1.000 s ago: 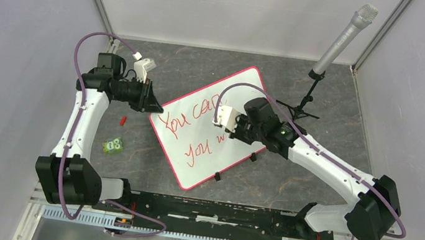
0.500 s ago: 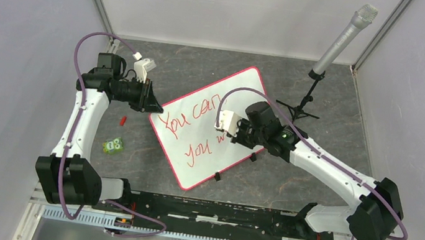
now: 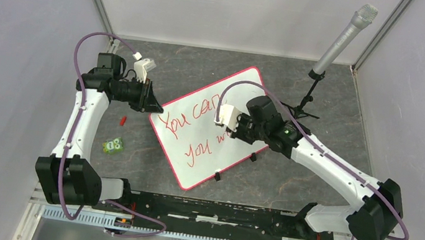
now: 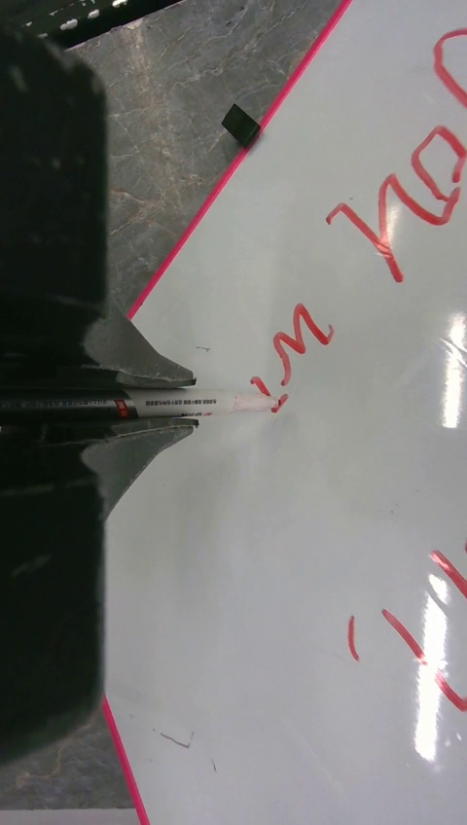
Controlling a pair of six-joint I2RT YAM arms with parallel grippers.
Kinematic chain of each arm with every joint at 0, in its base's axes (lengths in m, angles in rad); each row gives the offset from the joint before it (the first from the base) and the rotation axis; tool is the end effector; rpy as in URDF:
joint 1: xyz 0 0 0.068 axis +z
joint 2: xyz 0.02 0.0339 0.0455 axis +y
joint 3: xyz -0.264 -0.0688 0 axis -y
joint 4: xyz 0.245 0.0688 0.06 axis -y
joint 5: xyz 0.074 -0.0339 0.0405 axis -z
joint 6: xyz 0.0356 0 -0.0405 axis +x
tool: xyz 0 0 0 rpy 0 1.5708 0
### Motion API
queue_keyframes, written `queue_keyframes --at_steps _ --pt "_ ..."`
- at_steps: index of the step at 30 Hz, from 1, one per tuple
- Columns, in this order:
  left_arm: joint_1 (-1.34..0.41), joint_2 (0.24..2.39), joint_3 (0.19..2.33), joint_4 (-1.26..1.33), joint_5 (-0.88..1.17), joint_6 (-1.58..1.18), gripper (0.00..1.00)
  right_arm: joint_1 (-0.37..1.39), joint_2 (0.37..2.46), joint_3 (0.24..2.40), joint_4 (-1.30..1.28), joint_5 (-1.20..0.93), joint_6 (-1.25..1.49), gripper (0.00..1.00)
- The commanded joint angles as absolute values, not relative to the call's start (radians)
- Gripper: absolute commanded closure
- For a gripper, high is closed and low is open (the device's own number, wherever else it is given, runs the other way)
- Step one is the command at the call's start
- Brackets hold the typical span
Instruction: Write a sentence on the whiteboard
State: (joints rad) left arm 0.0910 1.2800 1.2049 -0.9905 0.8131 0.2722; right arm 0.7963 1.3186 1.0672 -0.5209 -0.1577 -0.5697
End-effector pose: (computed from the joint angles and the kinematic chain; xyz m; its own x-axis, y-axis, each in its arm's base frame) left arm 0.2421 -0.0039 0.3217 -0.7620 0.1160 -0.6371 0.5114 0.7114 -0.4822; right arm 0.1950 0.2073 0.2901 0.0123 -0.7492 -0.6623 -0.9239 0.2449 -0.2941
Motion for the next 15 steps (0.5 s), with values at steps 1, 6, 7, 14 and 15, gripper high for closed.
queue_keyframes --at_steps 1,6,7,14,15 --pt "0.071 1.265 1.221 -0.986 0.796 0.297 0.83 0.796 1.299 1.130 -0.505 -0.185 -0.567 1.00" --pt "0.072 1.269 1.224 -0.986 0.795 0.298 0.83 0.795 1.336 1.137 -0.492 -0.147 -0.571 1.00" --pt "0.072 1.268 1.224 -0.987 0.794 0.297 0.83 0.794 1.341 1.136 -0.487 -0.142 -0.572 1.00" --pt "0.072 1.270 1.223 -0.986 0.789 0.297 0.83 0.795 1.368 1.100 -0.451 -0.107 -0.592 1.00" --pt "0.072 1.270 1.223 -0.987 0.788 0.299 0.83 0.795 1.370 1.094 -0.450 -0.104 -0.594 1.00"
